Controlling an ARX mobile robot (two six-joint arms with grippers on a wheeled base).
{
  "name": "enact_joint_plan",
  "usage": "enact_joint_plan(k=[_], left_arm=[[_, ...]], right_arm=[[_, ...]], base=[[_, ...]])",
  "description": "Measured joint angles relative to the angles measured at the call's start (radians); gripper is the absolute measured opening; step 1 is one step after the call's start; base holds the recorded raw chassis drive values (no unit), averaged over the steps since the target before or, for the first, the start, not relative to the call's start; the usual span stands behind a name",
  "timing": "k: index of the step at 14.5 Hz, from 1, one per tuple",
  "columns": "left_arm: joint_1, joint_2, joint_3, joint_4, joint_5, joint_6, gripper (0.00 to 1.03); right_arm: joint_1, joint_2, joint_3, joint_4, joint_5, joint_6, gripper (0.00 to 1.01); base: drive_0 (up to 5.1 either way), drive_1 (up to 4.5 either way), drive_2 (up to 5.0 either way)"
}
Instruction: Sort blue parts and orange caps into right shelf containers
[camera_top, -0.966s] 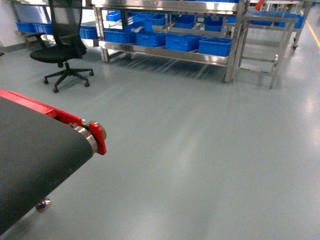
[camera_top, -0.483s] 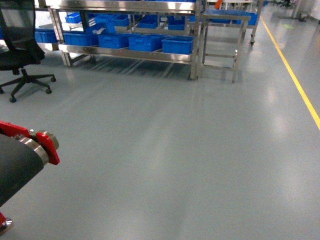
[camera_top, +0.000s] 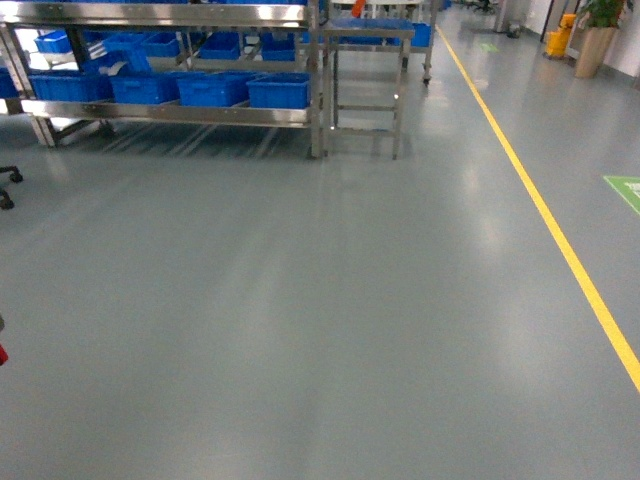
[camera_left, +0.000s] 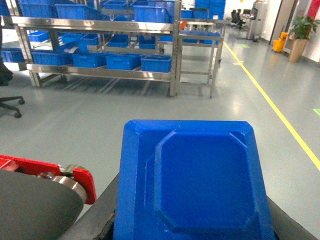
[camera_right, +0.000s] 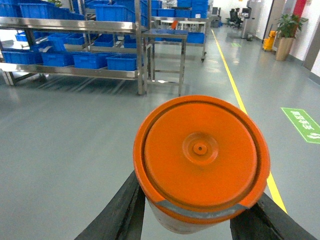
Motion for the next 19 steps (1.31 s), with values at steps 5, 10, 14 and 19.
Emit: enact_joint_plan(k=[5,10,14,19], left_arm=[[0.0,0.0,0.0,0.0,0.0,0.0,0.43],[-0.003,0.0,0.0,0.0,0.0,0.0,0.43],[-0.003,0.0,0.0,0.004,0.0,0.0,0.43],[-0.003,0.0,0.0,0.0,0.0,0.0,0.43]], right_arm=[[0.0,0.0,0.0,0.0,0.0,0.0,0.41],[0.0,0.0,0.0,0.0,0.0,0.0,0.41],[0.0,0.0,0.0,0.003,0.0,0.0,0.41],[0.0,0.0,0.0,-0.001,0.0,0.0,0.41]], base=[[-1.9,-1.87,-1.9],[-0.6,1.08,-2.3],[0.0,4.25,-4.3],[0.0,4.3,-4.3]])
